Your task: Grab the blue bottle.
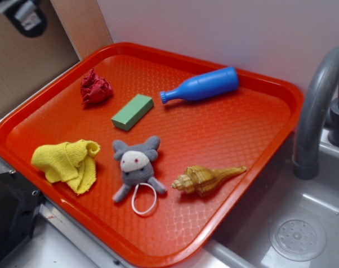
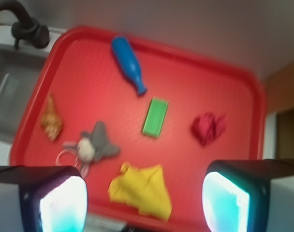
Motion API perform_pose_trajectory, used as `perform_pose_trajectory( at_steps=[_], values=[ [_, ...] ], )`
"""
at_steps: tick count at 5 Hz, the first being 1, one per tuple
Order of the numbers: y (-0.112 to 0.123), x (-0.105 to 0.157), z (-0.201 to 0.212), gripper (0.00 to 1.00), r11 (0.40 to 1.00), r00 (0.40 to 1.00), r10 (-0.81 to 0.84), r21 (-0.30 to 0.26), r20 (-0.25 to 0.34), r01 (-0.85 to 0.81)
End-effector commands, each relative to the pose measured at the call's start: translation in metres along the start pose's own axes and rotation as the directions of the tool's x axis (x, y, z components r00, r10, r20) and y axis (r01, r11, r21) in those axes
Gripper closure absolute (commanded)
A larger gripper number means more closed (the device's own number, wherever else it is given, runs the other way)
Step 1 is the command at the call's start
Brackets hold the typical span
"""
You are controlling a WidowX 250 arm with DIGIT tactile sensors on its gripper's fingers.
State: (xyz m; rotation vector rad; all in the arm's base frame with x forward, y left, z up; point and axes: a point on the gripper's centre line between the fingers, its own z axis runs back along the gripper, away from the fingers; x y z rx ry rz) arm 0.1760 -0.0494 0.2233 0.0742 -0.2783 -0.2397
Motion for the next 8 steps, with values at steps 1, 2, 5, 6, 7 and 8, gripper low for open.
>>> perform_pose_trajectory(
  at_steps=[1, 2, 5, 6, 7, 8],
  values=[
    [-0.003, 0.037, -0.052, 0.0, 0.995, 0.994, -0.098, 0.0, 0.044, 0.098],
    [0.002, 0.051, -0.088, 0.0, 0.997, 0.995, -0.071, -0.001, 0.076, 0.072],
    [0.0, 0.094, -0.169, 0.0, 0.999, 0.996, -0.002, 0.035, 0.09, -0.001],
    [-0.008, 0.11, -0.184, 0.0, 1.0, 0.996, -0.003, 0.017, 0.085, 0.002],
    [-0.014, 0.124, -0.187, 0.0, 1.0, 0.995, 0.0, -0.008, 0.097, 0.001],
    [-0.037, 0.127, -0.219, 0.0, 0.983, 0.999, -0.042, -0.178, 0.013, 0.043]
  ],
)
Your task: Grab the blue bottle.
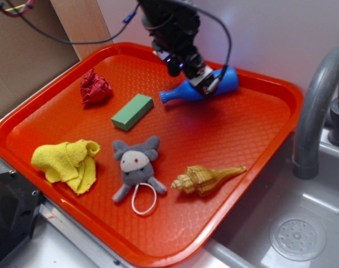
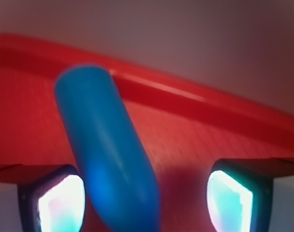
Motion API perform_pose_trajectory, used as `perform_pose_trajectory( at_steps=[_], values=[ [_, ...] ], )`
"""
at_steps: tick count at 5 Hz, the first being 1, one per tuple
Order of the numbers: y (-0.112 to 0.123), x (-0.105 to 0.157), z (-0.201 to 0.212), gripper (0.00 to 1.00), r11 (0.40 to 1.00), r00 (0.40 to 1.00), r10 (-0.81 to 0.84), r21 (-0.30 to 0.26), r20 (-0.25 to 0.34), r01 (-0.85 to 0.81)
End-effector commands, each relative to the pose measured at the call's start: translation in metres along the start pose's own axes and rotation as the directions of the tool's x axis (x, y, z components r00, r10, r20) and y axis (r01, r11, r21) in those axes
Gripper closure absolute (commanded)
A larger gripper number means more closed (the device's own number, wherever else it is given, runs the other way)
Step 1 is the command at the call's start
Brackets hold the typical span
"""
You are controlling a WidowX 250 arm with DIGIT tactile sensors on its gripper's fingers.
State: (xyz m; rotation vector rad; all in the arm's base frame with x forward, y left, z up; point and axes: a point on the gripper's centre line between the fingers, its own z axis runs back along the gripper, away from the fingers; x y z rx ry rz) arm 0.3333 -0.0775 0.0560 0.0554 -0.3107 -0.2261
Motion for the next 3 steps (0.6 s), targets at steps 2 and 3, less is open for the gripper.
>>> perform_pose_trajectory(
  at_steps=[2, 3],
  values=[
    [-0.021, -0.014, 0.0, 1.0, 0.995, 0.999, -0.027, -0.099, -0.027, 0.024],
    [0.004, -0.033, 0.056, 1.0, 0.996, 0.997, 0.077, -0.037, -0.01, -0.077]
  ],
)
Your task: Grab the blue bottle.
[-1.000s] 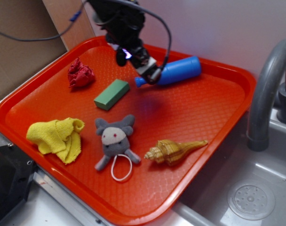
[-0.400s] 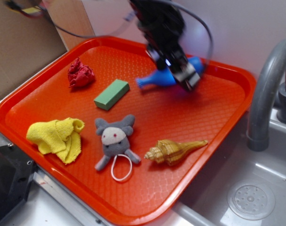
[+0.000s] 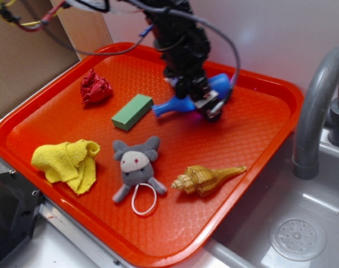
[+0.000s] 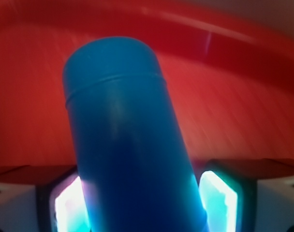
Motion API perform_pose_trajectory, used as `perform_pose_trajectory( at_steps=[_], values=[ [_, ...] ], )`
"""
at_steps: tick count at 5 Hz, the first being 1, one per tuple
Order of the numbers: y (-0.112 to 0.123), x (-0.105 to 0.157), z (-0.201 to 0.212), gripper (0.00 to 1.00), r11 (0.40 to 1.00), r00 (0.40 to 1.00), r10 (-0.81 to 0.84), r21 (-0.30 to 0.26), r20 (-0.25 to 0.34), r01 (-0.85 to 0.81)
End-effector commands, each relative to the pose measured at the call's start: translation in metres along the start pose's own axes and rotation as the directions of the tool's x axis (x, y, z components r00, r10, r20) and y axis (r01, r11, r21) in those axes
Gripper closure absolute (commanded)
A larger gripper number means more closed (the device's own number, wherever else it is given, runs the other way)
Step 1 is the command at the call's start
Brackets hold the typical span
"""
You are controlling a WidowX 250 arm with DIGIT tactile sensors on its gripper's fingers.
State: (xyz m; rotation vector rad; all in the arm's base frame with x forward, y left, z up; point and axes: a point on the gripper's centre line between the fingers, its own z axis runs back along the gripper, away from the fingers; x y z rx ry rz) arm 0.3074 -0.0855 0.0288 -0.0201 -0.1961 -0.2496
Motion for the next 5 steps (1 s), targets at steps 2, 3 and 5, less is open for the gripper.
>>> perform_pose_trajectory(
  at_steps=[2, 3, 5],
  values=[
    [0.01, -0.031, 0.184, 1.0, 0.924, 0.935, 0.353, 0.164, -0.025, -0.345],
    [0.011, -0.034, 0.214, 1.0, 0.878, 0.895, 0.444, 0.223, -0.047, -0.424],
    [0.015, -0.035, 0.225, 1.0, 0.94, 0.948, 0.318, 0.139, -0.021, -0.312]
  ],
)
